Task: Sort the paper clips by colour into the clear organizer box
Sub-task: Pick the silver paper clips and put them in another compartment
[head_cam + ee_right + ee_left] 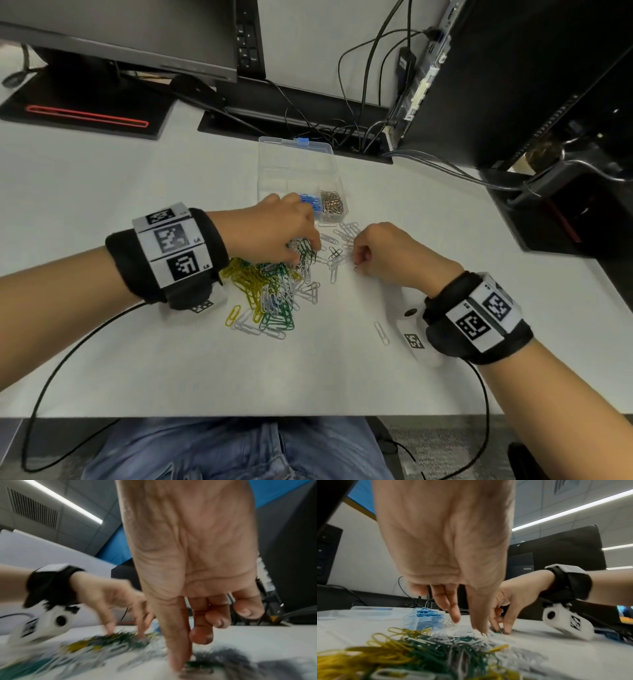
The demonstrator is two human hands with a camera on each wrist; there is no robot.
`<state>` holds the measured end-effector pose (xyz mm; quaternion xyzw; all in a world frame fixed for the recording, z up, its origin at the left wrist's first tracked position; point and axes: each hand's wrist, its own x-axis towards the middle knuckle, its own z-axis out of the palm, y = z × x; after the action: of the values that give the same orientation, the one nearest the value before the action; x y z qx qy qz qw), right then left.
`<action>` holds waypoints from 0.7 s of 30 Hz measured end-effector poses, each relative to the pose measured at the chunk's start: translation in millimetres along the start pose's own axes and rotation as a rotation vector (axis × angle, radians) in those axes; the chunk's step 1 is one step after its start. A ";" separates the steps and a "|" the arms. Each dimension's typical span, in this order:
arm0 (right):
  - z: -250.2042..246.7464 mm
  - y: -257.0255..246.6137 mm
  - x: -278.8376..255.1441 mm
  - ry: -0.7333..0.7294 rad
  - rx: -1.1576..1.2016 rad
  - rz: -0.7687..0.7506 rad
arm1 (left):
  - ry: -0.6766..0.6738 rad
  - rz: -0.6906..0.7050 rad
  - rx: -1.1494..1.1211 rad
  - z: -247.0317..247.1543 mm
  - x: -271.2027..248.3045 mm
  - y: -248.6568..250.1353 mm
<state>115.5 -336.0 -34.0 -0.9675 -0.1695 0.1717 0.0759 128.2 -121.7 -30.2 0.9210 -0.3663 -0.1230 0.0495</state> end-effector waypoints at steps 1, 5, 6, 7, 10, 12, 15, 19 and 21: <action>-2.4 3.8 -0.4 0.021 0.033 0.011 | -0.032 0.030 0.029 2.1 -2.2 -0.1; -4.6 9.3 -2.2 0.031 0.098 -0.026 | -0.049 0.049 0.173 9.4 -5.5 1.0; -2.8 9.8 -1.7 0.026 0.090 -0.035 | -0.042 0.039 0.206 9.7 -4.4 1.6; -1.0 10.7 -0.8 0.025 0.077 -0.039 | -0.034 0.033 0.217 9.5 -2.9 2.0; 2.3 12.9 3.4 0.013 0.035 -0.041 | 0.000 0.030 0.146 6.1 1.9 3.6; 2.1 12.5 6.1 -0.004 0.034 -0.019 | 0.014 0.034 0.098 4.5 5.4 5.1; -0.5 10.9 8.8 -0.035 0.025 0.008 | -0.005 0.041 0.088 5.5 12.1 8.8; 1.2 11.0 11.3 -0.085 -0.035 0.021 | 0.016 0.008 0.086 6.9 26.0 16.2; 4.2 12.9 12.6 -0.086 -0.031 0.022 | 0.078 -0.021 0.070 4.2 36.3 20.7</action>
<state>129.0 -343.1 -44.5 -0.9620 -0.1647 0.2115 0.0515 138.8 -161.7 -37.4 0.9300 -0.3585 -0.0745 0.0305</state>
